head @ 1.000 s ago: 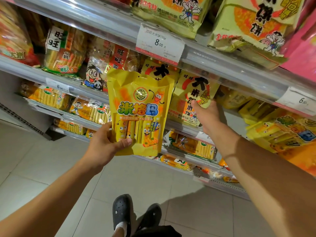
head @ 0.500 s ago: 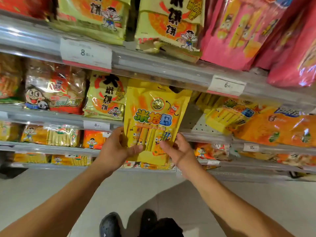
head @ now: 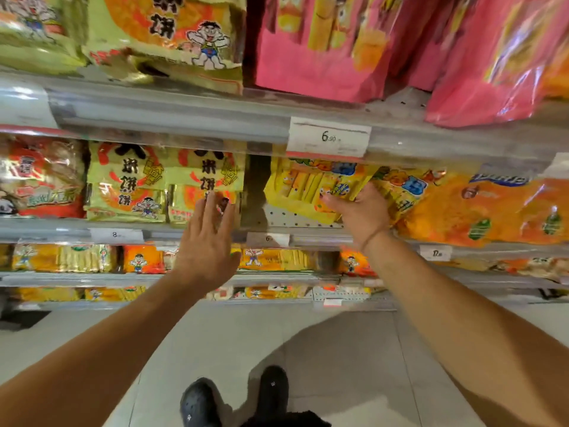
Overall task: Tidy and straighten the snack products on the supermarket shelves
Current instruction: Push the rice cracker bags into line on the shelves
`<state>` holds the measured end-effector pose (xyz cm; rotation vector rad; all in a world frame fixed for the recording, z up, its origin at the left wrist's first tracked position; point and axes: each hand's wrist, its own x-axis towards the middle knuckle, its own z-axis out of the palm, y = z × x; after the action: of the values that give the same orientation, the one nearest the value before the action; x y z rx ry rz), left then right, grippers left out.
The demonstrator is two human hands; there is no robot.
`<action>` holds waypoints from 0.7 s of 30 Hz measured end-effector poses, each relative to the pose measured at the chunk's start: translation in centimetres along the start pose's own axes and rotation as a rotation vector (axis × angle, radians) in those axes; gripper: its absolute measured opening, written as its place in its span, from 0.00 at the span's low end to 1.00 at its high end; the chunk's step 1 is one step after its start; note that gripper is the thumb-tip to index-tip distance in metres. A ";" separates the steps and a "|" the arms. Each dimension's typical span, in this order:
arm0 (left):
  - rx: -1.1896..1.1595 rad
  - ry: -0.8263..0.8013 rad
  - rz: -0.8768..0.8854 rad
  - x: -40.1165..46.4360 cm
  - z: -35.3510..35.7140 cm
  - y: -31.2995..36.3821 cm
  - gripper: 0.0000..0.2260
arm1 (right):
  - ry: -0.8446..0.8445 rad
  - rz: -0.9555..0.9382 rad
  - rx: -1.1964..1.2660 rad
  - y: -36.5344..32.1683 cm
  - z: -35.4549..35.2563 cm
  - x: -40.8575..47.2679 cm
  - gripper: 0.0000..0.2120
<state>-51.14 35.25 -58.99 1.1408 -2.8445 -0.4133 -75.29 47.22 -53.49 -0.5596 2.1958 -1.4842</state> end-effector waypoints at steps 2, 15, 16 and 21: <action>0.104 -0.081 -0.040 0.1 0.4 -0.3 0.44 | 0.009 0.008 -0.072 0.5 0.6 1.3 0.22; 0.217 -0.185 -0.083 -0.2 0.5 -0.6 0.44 | -0.084 -0.013 -0.062 3.4 2.8 3.3 0.19; 0.218 -0.195 -0.080 -0.2 0.4 -0.6 0.43 | -0.084 -0.014 -0.067 3.3 2.7 3.3 0.19; 0.195 -0.194 -0.081 -0.1 0.5 -0.7 0.41 | -0.111 0.001 -0.152 3.4 2.5 2.7 0.25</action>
<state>-50.67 34.96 -59.68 1.3206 -3.0713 -0.2677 -76.47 45.02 -57.88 -0.6736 2.2324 -1.2613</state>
